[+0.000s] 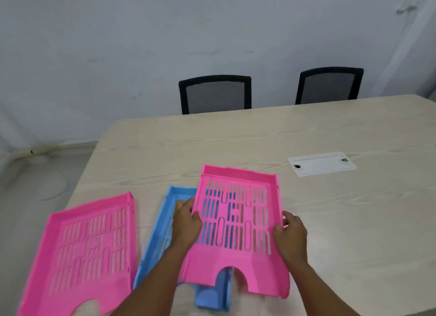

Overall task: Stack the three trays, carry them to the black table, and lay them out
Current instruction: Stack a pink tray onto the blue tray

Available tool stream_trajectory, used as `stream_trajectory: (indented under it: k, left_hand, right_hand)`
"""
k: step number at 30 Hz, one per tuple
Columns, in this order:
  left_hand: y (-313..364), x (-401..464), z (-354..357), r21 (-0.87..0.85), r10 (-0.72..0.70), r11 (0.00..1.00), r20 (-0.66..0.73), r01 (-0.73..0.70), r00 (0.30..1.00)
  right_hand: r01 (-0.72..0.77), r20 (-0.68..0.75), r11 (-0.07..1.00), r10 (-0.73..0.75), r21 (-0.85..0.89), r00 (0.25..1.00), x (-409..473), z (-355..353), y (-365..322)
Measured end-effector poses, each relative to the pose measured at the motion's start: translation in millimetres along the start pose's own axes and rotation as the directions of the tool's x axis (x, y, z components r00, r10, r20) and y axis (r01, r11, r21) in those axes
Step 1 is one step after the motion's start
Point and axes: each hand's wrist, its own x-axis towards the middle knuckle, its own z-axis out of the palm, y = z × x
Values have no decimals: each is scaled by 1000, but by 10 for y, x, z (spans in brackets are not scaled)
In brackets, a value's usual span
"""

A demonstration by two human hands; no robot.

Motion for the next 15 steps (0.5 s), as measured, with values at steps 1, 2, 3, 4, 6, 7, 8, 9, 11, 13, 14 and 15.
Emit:
stream_trajectory:
  k: [1, 2, 3, 4, 6, 7, 8, 9, 11, 13, 14, 15]
  left_hand:
    - [-125, 21, -139, 11, -7, 1000, -9, 7, 1000]
    - [-238, 31, -282, 19, -16, 1000, -12, 16, 1000]
    - [-352, 41, -413, 31, -25, 999, -12, 25, 1000]
    - [-461, 42, -538, 49, -30, 998, -9, 30, 1000]
    - [-651, 36, -753, 81, -38, 996, -1, 38, 999]
    - [-719, 29, -825, 87, -42, 995, 1, 42, 999]
    - [-764, 21, -879, 86, -55, 995, 4, 55, 998]
    - [-810, 16, -934, 81, -69, 994, 9, 68, 998]
    - [-870, 4, -990, 69, -71, 995, 20, 69, 997]
    - [-921, 3, -1004, 48, -69, 997, 32, 67, 997]
    - [-948, 6, -999, 37, -72, 997, 38, 70, 997]
    - [-974, 10, -990, 27, -76, 997, 46, 75, 996]
  right_hand:
    - [11, 23, 1000, -11, 19, 1000, -66, 127, -71]
    - [20, 48, 999, -22, 36, 999, -142, 250, -133]
    - [30, 75, 998, -34, 50, 997, -223, 368, -188]
    - [35, 102, 998, -41, 60, 994, -306, 476, -238]
    - [50, 144, 996, -60, 69, 988, -464, 668, -336]
    - [54, 159, 996, -65, 71, 985, -523, 741, -368]
    - [49, 172, 996, -61, 73, 983, -571, 792, -398]
    - [39, 181, 996, -52, 74, 982, -618, 841, -436]
    - [30, 183, 997, -43, 71, 982, -679, 910, -474]
    - [26, 173, 998, -36, 56, 984, -724, 948, -492]
    - [31, 159, 998, -39, 52, 987, -738, 959, -497]
    - [34, 144, 998, -41, 50, 989, -749, 964, -501]
